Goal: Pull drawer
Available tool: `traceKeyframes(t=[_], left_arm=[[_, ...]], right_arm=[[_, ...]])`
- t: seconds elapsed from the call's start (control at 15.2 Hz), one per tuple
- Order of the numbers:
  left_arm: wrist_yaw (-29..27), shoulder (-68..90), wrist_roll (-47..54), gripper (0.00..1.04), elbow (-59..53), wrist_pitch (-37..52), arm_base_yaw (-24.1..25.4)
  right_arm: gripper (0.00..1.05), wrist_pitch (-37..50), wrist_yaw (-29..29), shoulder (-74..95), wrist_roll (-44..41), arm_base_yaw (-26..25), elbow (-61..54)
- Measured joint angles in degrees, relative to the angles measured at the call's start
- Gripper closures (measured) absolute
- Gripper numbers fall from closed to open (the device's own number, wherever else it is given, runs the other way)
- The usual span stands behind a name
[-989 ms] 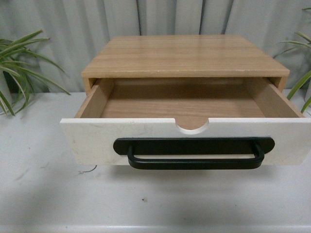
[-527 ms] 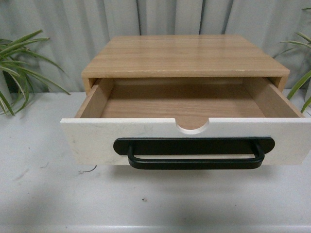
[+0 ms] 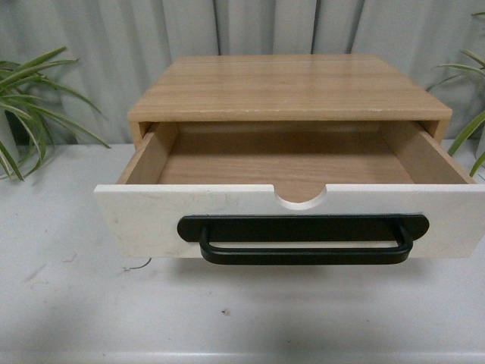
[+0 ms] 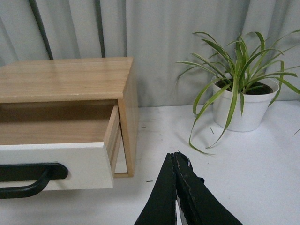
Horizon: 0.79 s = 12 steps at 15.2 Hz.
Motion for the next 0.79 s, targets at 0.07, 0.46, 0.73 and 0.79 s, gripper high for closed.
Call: traceKeyframes(t=[0.07, 0.46, 0.73, 0.79], left_arm=[[0.00, -1.11, 0.00, 1.03, 0.00, -1.11, 0.00], [-0.02, -13.49, 0.02, 1.03, 0.37, -13.64, 0.00], [0.00, -13.49, 0.02, 1.03, 0.04, -14.16, 0.00], [0.02, -13.49, 0.02, 1.03, 0.04, -14.29, 0.00]], right_arm=[[1.03, -0.98, 0.00, -1.36, 0.00, 0.00, 0.00], [1.03, -13.79, 0.09, -13.70, -0.02, 0.00, 0.07], [1.03, -14.05, 0.11, -13.68, -0.02, 0.00, 0.02], [1.03, -13.97, 0.11, -13.68, -0.02, 0.00, 0.02]])
